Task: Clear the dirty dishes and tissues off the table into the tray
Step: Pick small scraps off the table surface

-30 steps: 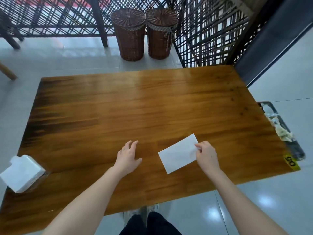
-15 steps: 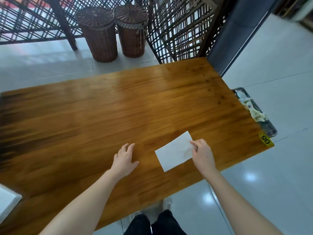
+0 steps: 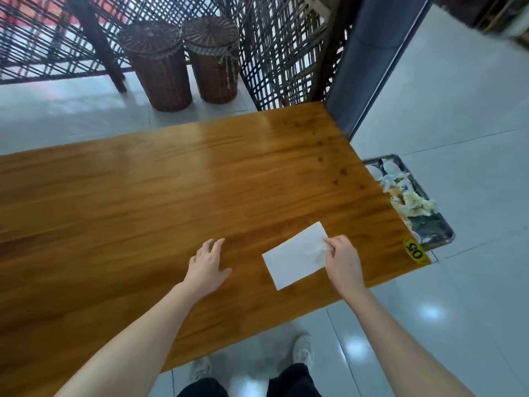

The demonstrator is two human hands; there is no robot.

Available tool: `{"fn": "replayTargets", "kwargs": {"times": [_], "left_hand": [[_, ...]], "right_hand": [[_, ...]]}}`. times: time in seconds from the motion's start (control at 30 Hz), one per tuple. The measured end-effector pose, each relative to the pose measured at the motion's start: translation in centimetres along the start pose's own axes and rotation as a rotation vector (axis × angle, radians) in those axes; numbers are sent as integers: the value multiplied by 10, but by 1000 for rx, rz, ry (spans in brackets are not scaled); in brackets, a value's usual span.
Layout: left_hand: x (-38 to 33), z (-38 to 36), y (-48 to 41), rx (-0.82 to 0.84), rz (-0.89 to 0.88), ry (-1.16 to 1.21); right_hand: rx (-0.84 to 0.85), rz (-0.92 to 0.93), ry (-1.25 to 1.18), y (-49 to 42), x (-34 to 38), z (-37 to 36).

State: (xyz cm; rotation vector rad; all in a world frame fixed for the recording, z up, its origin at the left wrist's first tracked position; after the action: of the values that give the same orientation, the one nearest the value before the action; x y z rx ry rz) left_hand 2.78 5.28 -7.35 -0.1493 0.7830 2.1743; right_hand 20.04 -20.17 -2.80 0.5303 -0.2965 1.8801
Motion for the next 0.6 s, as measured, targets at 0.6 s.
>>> {"fn": "replayTargets", "kwargs": {"times": [0.6], "left_hand": [[-125, -57, 0, -55, 146, 96]], "right_hand": [[125, 184, 50, -90, -103, 65]]}}
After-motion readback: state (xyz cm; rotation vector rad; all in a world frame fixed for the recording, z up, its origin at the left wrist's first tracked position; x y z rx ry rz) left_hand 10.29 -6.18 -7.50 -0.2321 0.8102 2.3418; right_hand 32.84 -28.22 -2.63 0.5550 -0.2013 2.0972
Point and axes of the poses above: each hand's wrist, its own y-axis away from the middle knuckle, its own z-axis out of the back of the hand, x = y × z, the point moved 5 cm from there along -y, towards the middle knuckle, and after that the axes turned 3 degrees about z, right-handed, at the moved point
